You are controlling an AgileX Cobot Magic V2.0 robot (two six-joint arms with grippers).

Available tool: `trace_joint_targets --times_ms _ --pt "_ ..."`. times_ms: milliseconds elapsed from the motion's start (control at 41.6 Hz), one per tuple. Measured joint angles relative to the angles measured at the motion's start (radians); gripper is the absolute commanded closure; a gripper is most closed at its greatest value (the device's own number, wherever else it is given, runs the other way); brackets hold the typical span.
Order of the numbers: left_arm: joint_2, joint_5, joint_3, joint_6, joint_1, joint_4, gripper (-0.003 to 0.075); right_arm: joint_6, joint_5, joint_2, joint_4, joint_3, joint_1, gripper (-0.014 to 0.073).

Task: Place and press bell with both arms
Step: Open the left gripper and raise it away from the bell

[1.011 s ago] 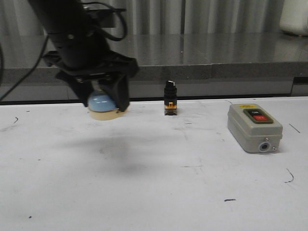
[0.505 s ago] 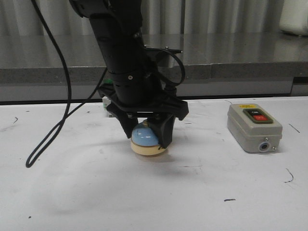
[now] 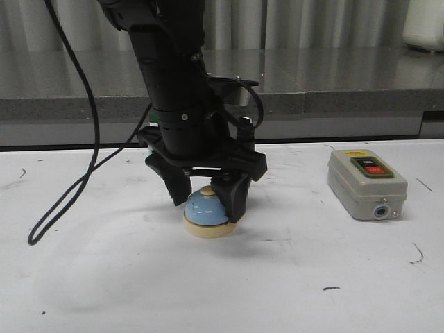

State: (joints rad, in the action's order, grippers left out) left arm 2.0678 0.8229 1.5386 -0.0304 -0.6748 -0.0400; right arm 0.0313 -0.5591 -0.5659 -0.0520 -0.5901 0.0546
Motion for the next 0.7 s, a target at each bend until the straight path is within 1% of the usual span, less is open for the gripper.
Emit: trace_joint_targets --times_ms 168,241,361,505,698 --pt "-0.041 0.033 0.000 -0.002 0.000 -0.008 0.0163 0.000 0.002 0.000 0.000 0.000 0.000 0.0047" --pt "-0.101 0.050 -0.003 -0.007 0.000 -0.008 0.0163 0.000 0.002 0.000 0.000 0.000 0.000 0.0047" --pt "-0.258 0.045 -0.045 -0.011 0.000 -0.009 0.0164 0.000 0.002 0.000 0.000 0.000 0.000 0.0047" --pt "-0.456 0.011 -0.142 -0.014 0.007 -0.009 0.0164 0.000 0.002 0.000 0.000 0.000 0.000 0.0047" --pt "-0.722 -0.046 -0.330 -0.014 0.060 -0.009 0.0164 0.000 0.002 0.000 0.000 0.000 0.000 0.0047"
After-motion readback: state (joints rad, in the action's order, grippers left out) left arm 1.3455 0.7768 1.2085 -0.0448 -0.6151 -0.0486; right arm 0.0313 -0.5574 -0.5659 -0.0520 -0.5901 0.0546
